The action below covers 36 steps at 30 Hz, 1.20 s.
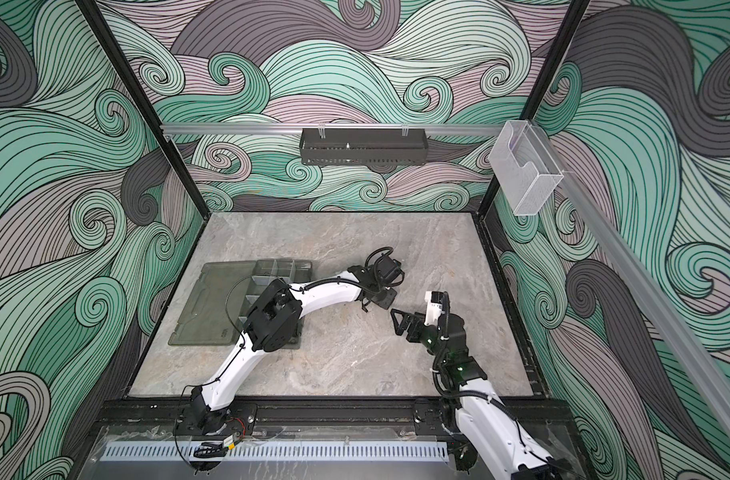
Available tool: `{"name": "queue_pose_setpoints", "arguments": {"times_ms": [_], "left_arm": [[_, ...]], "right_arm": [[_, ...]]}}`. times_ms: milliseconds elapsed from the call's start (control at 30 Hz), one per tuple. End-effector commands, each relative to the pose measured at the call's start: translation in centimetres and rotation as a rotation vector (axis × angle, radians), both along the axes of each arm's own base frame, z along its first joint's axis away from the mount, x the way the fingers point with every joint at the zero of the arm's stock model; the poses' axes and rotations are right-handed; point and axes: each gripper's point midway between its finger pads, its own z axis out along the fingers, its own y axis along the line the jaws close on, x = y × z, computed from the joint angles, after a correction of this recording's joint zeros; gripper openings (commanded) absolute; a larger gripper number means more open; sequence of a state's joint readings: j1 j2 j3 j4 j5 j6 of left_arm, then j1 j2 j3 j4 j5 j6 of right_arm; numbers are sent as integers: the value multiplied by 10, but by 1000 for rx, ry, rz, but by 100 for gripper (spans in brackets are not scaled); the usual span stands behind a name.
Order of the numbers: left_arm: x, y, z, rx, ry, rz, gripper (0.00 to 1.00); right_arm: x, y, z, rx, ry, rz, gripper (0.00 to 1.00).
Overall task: Sort the screws and nuts into containers
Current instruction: 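Carry the last silver hex nut with the left gripper over the box, then open the left gripper to release the silver nut in the compartment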
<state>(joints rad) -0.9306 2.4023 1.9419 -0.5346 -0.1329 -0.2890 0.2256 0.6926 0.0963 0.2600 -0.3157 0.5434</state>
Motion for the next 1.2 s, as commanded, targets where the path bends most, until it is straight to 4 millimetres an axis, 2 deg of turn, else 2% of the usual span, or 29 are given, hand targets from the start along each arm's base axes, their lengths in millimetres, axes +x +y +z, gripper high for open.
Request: {"name": "queue_pose_setpoints", "arguments": {"times_ms": [0, 200, 300, 400, 533, 667, 733, 900, 1000, 1167], "left_arm": [[-5, 25, -8, 48, 25, 58, 20], [6, 41, 46, -54, -34, 82, 19], [8, 57, 65, -52, -63, 97, 19], [7, 85, 81, -28, -80, 141, 19], [0, 150, 87, 6, -70, 262, 19], [-12, 231, 96, -31, -39, 424, 19], [-22, 275, 98, -19, -40, 512, 19], [-54, 371, 99, 71, -30, 772, 18], [-69, 400, 88, 64, -19, 861, 19], [-73, 416, 75, 70, -3, 916, 19]], "right_arm": [[1, 0, 3, 17, -12, -1, 99], [1, 1, 3, 15, -12, 5, 100], [1, 3, 3, 16, -13, 16, 99], [0, 9, 3, 20, -16, 54, 100], [-5, 30, 2, -15, -27, 155, 100], [-22, 76, 11, -90, -105, 354, 100], [-32, 97, 23, -95, -173, 440, 100], [-54, 120, 37, -104, -294, 550, 100], [-57, 124, 36, -123, -308, 563, 100], [-56, 127, 30, -138, -281, 569, 100]]}}
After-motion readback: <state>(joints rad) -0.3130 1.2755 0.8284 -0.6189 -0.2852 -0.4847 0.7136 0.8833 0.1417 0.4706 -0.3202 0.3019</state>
